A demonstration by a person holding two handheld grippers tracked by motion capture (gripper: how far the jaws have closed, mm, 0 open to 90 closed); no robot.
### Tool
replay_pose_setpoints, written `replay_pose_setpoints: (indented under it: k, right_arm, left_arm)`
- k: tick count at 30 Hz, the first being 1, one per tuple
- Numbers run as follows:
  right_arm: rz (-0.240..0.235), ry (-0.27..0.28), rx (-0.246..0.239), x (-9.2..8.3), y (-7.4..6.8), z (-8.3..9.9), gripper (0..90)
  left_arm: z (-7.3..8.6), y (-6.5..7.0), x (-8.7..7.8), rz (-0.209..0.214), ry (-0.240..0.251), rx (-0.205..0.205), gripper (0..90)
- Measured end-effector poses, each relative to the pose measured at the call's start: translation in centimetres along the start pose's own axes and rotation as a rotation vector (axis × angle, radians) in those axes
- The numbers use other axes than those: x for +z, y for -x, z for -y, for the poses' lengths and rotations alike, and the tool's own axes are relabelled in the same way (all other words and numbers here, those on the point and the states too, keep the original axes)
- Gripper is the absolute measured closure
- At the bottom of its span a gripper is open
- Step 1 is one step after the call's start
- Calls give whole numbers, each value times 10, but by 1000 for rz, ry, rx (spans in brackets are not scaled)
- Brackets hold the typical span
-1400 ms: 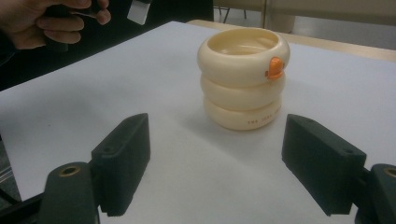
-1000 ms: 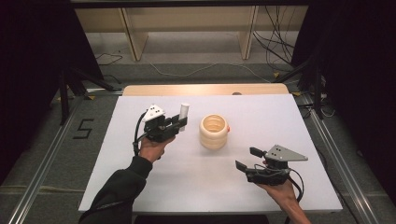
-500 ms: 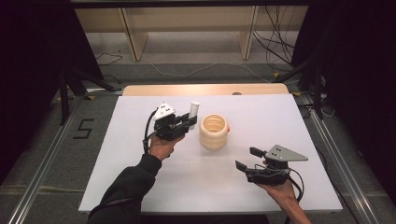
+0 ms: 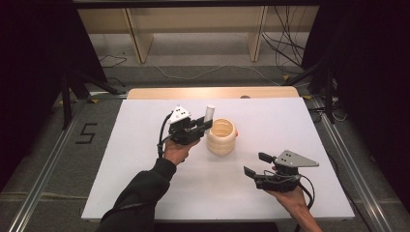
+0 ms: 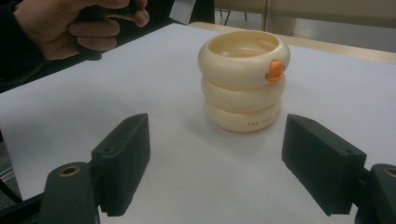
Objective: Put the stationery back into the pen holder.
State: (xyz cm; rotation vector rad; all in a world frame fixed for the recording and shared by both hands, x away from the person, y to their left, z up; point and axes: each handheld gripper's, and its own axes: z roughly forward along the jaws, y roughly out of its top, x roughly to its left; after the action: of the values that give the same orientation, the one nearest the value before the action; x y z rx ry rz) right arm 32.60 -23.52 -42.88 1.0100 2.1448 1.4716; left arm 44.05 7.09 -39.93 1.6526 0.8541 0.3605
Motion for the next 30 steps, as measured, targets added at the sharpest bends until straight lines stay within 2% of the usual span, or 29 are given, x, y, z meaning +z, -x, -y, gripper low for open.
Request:
replay_pose_setpoints:
  k: [18,30]
  right_arm:
    - [-5,0,-2,0,0,0,242]
    - [-8,0,-4,0,0,0,242]
  left_arm:
    - [4,13,27,17,11,-8,698]
    - [14,11,37,5,2,-33,698]
